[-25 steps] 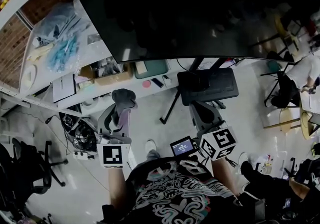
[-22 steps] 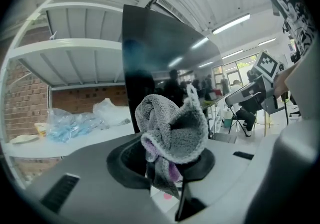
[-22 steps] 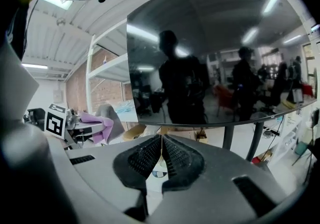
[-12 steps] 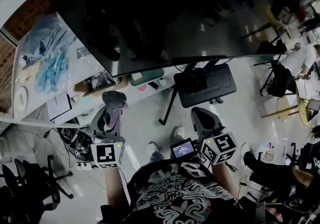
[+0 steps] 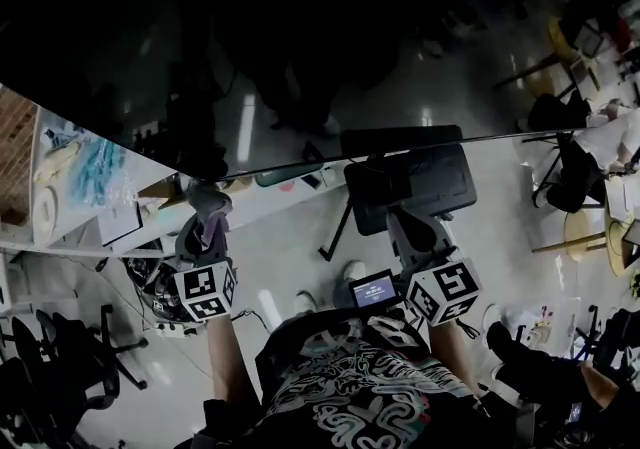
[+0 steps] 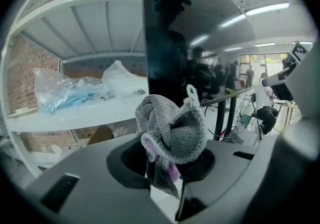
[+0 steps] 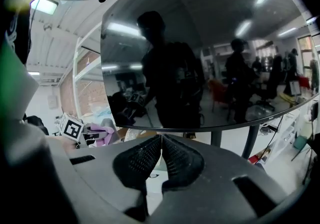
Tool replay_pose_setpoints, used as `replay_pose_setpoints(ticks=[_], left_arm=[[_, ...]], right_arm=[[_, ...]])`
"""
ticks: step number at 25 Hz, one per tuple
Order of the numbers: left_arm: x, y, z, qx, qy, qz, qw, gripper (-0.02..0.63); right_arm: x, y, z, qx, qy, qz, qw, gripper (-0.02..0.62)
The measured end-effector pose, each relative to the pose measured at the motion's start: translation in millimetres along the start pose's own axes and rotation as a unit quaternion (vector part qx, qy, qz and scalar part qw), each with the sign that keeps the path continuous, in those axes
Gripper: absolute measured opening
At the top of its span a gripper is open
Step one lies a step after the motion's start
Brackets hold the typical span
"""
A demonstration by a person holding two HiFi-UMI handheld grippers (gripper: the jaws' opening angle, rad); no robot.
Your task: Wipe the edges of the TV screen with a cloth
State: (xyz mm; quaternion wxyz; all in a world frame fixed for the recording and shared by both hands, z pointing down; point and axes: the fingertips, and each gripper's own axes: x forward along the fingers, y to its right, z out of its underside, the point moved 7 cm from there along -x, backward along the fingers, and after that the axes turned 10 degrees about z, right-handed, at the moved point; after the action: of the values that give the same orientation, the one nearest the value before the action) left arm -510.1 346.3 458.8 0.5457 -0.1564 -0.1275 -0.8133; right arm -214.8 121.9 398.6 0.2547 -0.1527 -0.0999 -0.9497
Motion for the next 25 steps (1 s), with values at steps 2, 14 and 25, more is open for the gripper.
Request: replay_pose_setpoints(ticks=[2, 14, 25], left_arm=[[3.9, 2.8, -1.9, -0.008, -0.007, -0.017, 0.9998, 0.112], [23.3, 8.7, -5.7, 0.000, -0.035, -0.044, 0.9984, 0.112], [23.7, 0.8, -8.4, -0.003, -0.021, -0.002, 0.9998, 0.112]], right_arm=[[3.0, 11.6, -0.1, 0.003, -0.003, -0.009, 1.000, 0.029], [12.5, 39.7, 1.9, 0.056, -0.002, -0.048, 0.997, 0.029], [18.1, -13.4, -7.4, -0.017, 0.050, 0.047, 0.998, 0.029]])
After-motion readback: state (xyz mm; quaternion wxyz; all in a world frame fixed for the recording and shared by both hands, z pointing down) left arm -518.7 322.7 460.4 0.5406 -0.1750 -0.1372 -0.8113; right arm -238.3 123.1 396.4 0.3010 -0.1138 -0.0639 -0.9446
